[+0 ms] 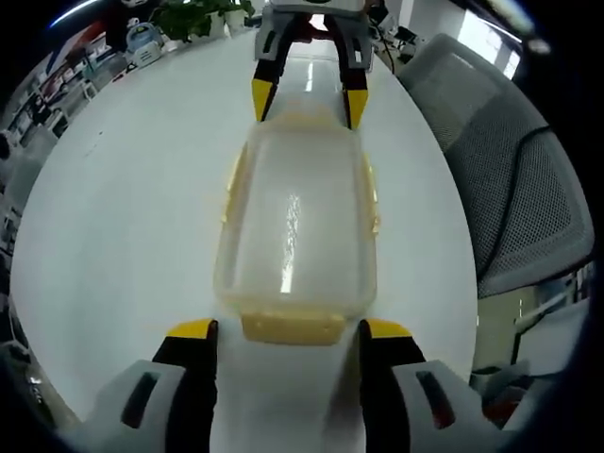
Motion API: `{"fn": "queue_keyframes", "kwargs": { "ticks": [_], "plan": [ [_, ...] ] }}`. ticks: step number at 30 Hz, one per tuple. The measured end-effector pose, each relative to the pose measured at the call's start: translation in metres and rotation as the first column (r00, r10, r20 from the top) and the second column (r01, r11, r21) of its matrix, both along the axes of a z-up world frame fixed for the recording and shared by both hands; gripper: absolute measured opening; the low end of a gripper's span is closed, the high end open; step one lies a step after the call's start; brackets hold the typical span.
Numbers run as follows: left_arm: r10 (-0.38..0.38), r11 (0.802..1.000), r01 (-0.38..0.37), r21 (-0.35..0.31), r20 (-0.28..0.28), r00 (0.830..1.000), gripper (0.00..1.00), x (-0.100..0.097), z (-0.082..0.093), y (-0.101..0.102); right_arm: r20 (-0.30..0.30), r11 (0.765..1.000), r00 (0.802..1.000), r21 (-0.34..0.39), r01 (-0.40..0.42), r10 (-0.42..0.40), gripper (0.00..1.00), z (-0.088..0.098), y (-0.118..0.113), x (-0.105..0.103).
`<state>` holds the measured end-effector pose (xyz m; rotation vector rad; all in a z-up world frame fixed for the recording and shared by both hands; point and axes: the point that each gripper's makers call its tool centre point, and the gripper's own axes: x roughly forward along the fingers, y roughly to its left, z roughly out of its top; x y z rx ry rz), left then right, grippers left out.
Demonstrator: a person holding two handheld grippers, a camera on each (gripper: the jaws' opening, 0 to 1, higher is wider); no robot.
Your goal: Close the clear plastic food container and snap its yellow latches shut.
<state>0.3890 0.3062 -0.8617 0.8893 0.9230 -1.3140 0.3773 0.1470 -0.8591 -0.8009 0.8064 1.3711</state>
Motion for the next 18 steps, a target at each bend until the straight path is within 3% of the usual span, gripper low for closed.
{"fn": "queue_keyframes", "kwargs": {
  "ticks": [18],
  "plan": [
    [-0.011,1.0,0.011,0.012,-0.003,1.0,0.58,-0.0033,0.0006,-0.0052,-0.017,1.0,1.0,-0.026,-0.001,0.001,0.52,-0.003,-0.0003,-0.0007]
  ]
}}
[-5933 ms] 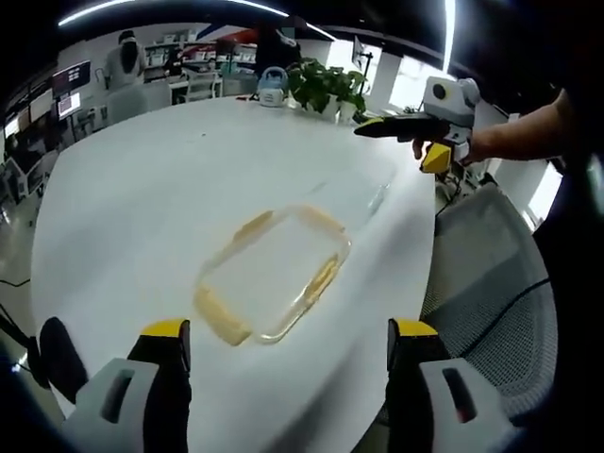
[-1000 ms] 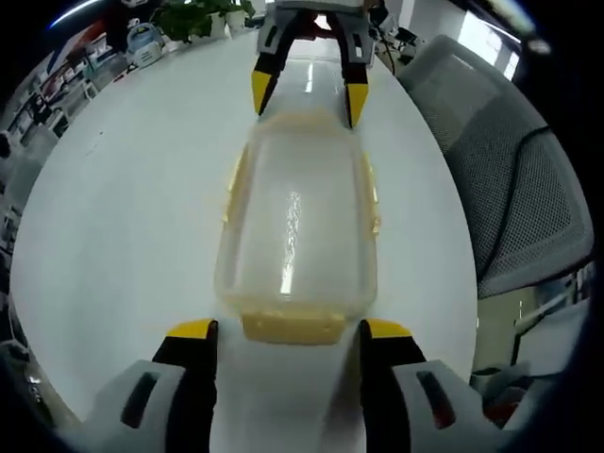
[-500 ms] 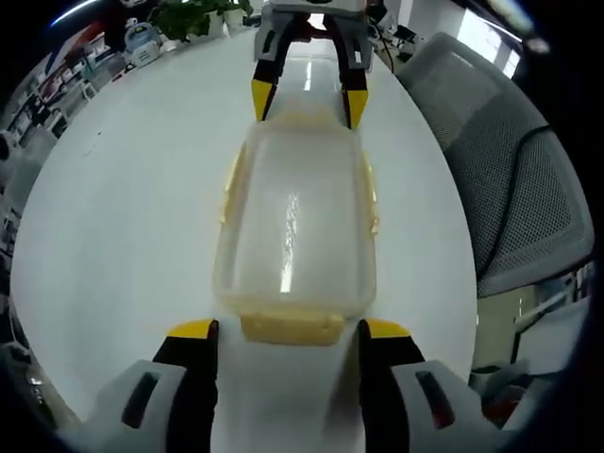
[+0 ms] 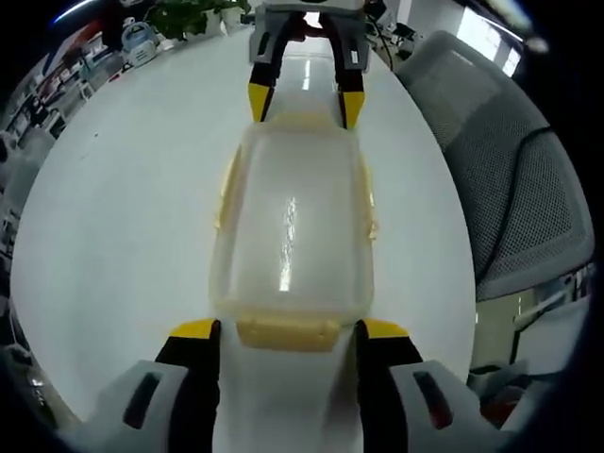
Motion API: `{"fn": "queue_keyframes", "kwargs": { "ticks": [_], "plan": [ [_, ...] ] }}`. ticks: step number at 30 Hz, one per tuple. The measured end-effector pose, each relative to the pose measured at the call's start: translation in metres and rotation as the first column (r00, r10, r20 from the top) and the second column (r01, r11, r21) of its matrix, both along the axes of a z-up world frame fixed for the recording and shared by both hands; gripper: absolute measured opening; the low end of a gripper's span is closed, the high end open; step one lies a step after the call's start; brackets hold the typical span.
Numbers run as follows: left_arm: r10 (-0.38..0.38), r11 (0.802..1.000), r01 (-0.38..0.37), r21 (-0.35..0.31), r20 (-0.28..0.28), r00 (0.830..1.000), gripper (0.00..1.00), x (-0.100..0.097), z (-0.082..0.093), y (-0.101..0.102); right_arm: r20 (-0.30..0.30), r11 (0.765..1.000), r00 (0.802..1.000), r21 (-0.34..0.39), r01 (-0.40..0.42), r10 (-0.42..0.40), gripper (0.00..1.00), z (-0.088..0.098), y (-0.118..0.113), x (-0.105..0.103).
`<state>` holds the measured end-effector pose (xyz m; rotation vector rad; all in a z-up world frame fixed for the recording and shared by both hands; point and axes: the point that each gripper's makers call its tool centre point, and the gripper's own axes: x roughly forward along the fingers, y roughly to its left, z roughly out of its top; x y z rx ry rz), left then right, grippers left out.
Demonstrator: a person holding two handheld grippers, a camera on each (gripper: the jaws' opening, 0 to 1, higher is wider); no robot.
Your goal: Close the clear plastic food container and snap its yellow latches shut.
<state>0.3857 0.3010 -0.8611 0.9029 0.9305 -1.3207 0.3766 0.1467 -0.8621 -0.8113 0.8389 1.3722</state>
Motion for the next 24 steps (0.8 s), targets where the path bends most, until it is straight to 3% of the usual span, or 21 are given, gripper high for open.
{"fn": "queue_keyframes", "kwargs": {
  "ticks": [14,16,18,24],
  "plan": [
    [-0.022,1.0,0.022,0.009,0.002,1.0,0.5,-0.0018,0.0006,-0.0009,-0.003,1.0,1.0,-0.008,0.018,-0.018,0.44,0.0009,-0.0011,0.002],
    [-0.084,0.995,0.084,0.053,0.003,0.996,0.39,-0.0045,0.0012,0.0044,-0.008,0.999,1.0,-0.033,-0.004,0.004,0.4,0.0002,-0.0048,0.0],
    [-0.053,0.997,0.053,0.048,0.002,0.999,0.39,-0.006,-0.0015,0.0,-0.008,1.0,1.0,-0.031,0.0,0.0,0.4,-0.0007,-0.0027,-0.0018],
    [-0.058,0.996,0.058,0.063,0.006,0.998,0.39,-0.0071,0.0002,-0.0002,-0.001,0.999,1.0,-0.048,-0.011,0.011,0.39,0.0,-0.0034,-0.002]
  ]
}}
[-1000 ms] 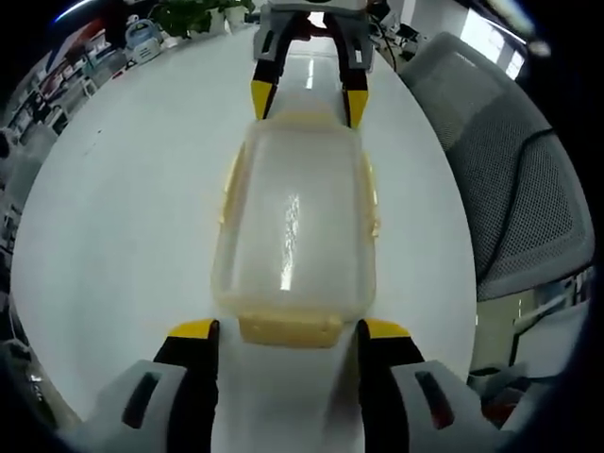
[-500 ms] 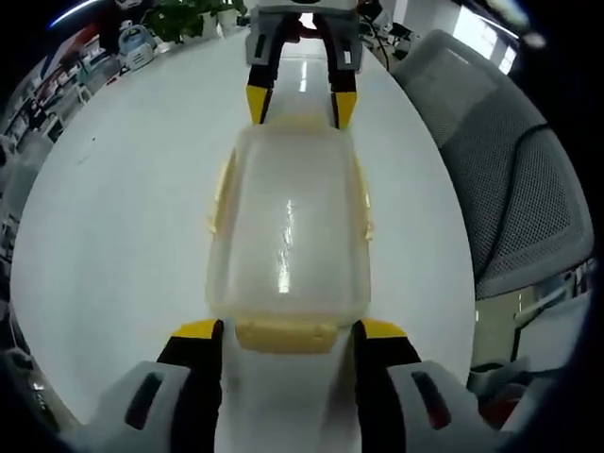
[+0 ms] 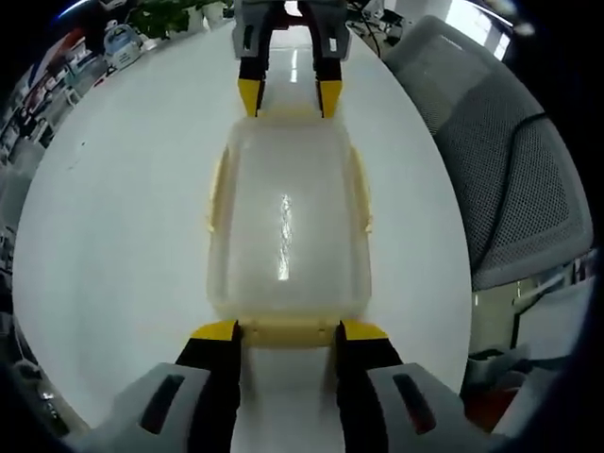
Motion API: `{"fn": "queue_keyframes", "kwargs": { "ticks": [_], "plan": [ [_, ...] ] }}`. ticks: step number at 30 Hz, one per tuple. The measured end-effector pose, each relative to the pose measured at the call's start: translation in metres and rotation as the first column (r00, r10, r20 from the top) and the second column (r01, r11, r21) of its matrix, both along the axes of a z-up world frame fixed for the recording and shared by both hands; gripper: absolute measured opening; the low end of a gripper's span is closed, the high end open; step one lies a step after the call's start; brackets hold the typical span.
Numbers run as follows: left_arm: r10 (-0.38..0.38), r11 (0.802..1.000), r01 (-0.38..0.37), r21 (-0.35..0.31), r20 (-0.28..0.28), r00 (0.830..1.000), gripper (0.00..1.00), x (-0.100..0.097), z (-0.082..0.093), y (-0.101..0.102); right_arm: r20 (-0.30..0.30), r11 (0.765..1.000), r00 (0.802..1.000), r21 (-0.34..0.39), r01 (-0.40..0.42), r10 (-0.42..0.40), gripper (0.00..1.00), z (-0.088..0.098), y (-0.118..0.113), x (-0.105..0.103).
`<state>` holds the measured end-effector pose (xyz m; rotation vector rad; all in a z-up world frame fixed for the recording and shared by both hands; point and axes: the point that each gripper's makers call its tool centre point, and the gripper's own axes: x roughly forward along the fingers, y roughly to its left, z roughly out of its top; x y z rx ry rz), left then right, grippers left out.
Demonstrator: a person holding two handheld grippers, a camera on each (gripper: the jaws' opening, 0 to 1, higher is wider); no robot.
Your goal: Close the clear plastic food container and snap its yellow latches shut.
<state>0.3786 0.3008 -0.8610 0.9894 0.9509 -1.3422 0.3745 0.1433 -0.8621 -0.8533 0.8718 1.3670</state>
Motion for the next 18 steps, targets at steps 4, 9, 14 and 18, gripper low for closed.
{"fn": "queue_keyframes", "kwargs": {
  "ticks": [4,9,14,18],
  "plan": [
    [0.002,1.0,-0.002,-0.008,0.0,1.0,0.38,0.0004,0.0005,0.0004,0.002,1.0,1.0,-0.002,-0.002,0.002,0.39,0.0,-0.0003,-0.0001],
    [0.005,1.0,-0.005,-0.017,-0.002,1.0,0.38,0.0004,0.0009,0.0004,0.003,1.0,1.0,0.002,-0.004,0.004,0.39,-0.0001,-0.0009,-0.0007],
    [0.004,1.0,-0.004,-0.017,-0.002,1.0,0.38,0.0005,0.0004,0.0002,0.004,1.0,1.0,0.0,0.0,0.0,0.38,0.0,-0.0008,-0.0006],
    [0.003,1.0,-0.004,-0.016,-0.004,1.0,0.38,0.0014,-0.0002,0.0004,0.001,1.0,1.0,0.001,0.002,-0.002,0.38,0.0001,-0.0009,-0.0007]
  ]
}}
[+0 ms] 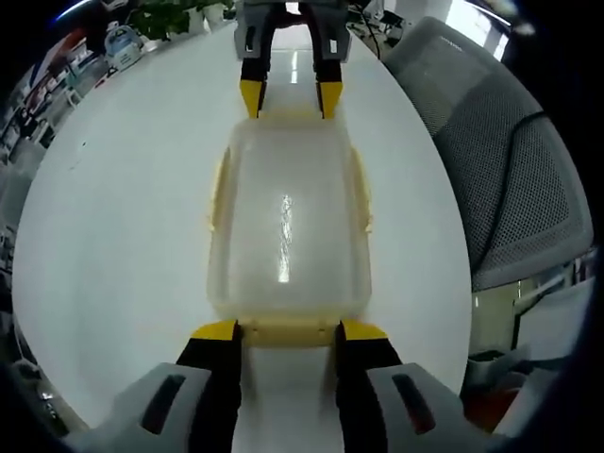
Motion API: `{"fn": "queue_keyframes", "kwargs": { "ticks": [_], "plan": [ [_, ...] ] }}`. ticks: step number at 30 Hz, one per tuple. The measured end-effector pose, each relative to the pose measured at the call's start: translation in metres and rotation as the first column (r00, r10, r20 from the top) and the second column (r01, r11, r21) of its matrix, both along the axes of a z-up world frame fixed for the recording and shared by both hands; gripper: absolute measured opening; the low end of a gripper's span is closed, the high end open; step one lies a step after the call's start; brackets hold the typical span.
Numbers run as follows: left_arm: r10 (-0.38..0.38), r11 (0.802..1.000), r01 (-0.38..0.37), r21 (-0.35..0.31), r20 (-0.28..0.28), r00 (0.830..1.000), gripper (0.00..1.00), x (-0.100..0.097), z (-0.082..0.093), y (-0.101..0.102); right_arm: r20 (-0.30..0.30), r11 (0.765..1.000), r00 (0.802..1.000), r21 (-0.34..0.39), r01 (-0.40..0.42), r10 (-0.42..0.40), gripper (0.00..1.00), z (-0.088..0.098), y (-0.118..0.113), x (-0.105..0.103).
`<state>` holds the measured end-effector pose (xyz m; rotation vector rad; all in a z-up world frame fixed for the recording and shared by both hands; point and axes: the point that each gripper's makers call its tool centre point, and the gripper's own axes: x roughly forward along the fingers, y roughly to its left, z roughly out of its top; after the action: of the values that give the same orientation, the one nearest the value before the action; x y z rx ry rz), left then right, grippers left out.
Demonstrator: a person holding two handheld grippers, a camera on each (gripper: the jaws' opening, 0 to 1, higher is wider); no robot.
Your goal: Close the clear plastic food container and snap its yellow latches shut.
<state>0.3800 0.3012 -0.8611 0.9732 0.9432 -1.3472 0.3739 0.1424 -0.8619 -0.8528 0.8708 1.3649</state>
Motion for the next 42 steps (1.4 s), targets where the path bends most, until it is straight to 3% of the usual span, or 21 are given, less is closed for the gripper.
{"fn": "queue_keyframes", "kwargs": {
  "ticks": [18,42],
  "plan": [
    [0.001,1.0,-0.001,0.004,-0.005,1.0,0.38,-0.005,0.002,-0.001,-0.001,1.0,1.0,0.0,-0.019,0.019,0.38,0.004,-0.001,-0.004],
    [0.007,0.999,-0.006,-0.038,0.026,1.0,0.38,-0.009,0.046,-0.002,0.016,0.998,0.999,0.046,-0.047,0.047,0.38,0.045,-0.003,-0.006]
  ]
}}
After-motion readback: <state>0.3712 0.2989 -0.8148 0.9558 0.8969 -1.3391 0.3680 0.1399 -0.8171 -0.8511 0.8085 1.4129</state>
